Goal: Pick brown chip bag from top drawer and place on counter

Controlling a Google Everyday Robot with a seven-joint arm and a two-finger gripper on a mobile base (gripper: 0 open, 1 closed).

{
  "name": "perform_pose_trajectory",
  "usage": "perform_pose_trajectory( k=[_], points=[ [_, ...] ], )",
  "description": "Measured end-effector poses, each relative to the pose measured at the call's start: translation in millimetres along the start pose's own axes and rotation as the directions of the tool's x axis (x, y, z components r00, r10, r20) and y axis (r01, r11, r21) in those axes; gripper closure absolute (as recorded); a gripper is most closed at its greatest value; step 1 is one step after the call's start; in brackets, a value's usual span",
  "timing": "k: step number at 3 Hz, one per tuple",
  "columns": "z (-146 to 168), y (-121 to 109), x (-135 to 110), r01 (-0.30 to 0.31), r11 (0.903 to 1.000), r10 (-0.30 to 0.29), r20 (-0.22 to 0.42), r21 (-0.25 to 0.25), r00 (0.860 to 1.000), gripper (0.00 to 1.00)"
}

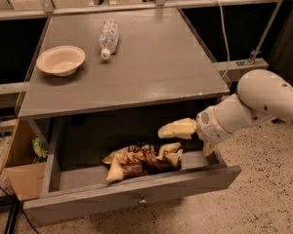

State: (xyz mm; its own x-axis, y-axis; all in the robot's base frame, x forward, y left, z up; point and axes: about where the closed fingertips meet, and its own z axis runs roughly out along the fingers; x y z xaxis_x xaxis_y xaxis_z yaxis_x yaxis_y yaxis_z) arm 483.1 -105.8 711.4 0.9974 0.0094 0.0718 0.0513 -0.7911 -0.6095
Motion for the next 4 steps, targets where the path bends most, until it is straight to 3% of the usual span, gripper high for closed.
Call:
perform_pose_trajectory(
  k=[1,2,3,4],
  points=[
    [21,-2,3,0.001,0.9996,-0.001,0.020,0.030,1.000,0.00],
    [41,-1,2,-0.007,0.9991,0.005,0.049,0.041,0.999,0.13],
    [57,2,0,-0.018,0.9989,0.015,0.074,0.043,0.997,0.36],
    [69,3,-3,-0.028,0.9986,0.024,0.099,0.044,0.995,0.51]
  ],
)
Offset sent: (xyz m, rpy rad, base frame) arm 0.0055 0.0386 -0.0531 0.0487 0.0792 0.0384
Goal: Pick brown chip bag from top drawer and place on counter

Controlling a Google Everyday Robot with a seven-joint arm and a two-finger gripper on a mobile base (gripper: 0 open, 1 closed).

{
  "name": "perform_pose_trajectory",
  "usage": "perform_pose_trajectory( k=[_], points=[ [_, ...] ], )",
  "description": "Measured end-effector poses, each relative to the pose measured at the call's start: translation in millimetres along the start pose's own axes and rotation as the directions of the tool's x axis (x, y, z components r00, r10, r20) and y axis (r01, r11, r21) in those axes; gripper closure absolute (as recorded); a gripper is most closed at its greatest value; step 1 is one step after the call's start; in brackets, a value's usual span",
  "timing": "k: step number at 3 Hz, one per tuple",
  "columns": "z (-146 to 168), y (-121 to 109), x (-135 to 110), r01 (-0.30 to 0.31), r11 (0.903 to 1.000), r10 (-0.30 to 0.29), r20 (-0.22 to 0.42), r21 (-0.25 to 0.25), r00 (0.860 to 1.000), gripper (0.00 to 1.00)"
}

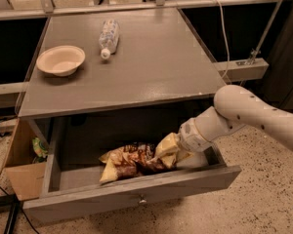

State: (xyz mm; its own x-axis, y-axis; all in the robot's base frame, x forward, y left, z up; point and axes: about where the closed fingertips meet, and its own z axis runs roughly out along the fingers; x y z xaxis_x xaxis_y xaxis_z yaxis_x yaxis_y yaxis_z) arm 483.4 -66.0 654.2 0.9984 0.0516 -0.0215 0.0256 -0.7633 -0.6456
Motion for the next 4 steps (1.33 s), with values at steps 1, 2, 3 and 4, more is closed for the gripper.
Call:
perform_pose_trajectory(
  k=[1,2,3,4],
  points=[
    [10,1,-2,-0.004,1.0000,0.004,0.022,0.000,1.000,0.48],
    [20,1,-6,0.000,0.9999,0.000,0.051,-0.015,0.999,0.30],
    [28,1,-10,0.007,0.9995,-0.005,0.074,-0.030,0.997,0.09],
    [30,1,-11,0.010,0.9994,-0.008,0.080,-0.033,0.997,0.22]
  ],
)
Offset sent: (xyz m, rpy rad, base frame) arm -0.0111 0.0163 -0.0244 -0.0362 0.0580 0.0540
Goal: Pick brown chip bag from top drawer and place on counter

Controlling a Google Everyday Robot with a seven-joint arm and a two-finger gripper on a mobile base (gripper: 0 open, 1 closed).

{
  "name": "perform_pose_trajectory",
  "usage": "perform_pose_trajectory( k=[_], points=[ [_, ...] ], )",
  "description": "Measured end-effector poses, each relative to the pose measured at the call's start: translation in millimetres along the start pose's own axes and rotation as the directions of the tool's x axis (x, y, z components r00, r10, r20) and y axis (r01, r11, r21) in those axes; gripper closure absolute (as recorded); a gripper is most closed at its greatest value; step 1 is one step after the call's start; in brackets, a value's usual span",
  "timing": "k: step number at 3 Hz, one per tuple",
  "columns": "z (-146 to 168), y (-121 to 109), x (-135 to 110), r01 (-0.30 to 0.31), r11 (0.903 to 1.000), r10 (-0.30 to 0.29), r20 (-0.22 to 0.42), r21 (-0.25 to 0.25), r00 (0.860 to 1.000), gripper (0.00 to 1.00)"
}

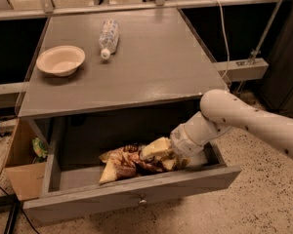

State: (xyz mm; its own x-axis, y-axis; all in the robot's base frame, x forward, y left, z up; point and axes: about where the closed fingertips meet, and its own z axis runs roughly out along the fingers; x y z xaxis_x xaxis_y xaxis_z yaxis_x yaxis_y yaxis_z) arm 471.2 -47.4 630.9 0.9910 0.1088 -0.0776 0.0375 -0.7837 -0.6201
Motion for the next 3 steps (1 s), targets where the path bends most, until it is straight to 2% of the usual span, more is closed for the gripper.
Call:
perform_pose_trajectory(
  k=[1,2,3],
  points=[
    [4.7,-3.0,-2.0,0.007,1.0000,-0.007,0.013,-0.004,1.000,0.38],
    [6.8,-4.6,-3.2,0.011,0.9999,-0.010,0.019,-0.006,1.000,0.41],
    [7.9,-7.3,-5.2,0.023,0.9997,-0.023,0.019,-0.003,1.000,0.67]
  ],
)
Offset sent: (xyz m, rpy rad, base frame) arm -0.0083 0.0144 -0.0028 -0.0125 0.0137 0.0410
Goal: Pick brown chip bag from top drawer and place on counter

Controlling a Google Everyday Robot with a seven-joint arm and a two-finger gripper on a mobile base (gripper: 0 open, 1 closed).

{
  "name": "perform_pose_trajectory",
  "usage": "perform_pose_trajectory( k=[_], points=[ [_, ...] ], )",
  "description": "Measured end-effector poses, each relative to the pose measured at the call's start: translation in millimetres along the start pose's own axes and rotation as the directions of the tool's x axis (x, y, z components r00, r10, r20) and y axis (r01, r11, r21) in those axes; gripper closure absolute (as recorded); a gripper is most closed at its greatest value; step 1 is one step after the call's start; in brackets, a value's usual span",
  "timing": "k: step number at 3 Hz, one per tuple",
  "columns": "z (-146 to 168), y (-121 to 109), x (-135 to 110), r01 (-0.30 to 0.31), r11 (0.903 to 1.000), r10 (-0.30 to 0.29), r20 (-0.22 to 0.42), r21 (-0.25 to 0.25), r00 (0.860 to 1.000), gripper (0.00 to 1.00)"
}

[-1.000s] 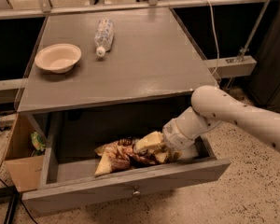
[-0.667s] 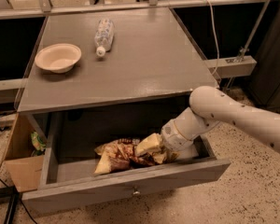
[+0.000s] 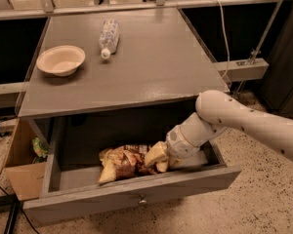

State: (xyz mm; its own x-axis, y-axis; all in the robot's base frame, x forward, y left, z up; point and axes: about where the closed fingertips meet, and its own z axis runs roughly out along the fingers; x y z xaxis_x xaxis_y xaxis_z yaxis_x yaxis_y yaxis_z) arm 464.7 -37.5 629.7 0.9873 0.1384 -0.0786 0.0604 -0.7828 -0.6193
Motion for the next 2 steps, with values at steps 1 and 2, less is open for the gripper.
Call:
perform_pose_trajectory(
  k=[1,2],
  points=[
    [-2.6,-2.6,-1.1,0.016,0.9998,-0.016,-0.016,0.013,1.000,0.91],
    [-10.9,-4.0,-0.5,0.028,0.9993,-0.027,-0.043,0.023,0.999,1.00]
  ],
)
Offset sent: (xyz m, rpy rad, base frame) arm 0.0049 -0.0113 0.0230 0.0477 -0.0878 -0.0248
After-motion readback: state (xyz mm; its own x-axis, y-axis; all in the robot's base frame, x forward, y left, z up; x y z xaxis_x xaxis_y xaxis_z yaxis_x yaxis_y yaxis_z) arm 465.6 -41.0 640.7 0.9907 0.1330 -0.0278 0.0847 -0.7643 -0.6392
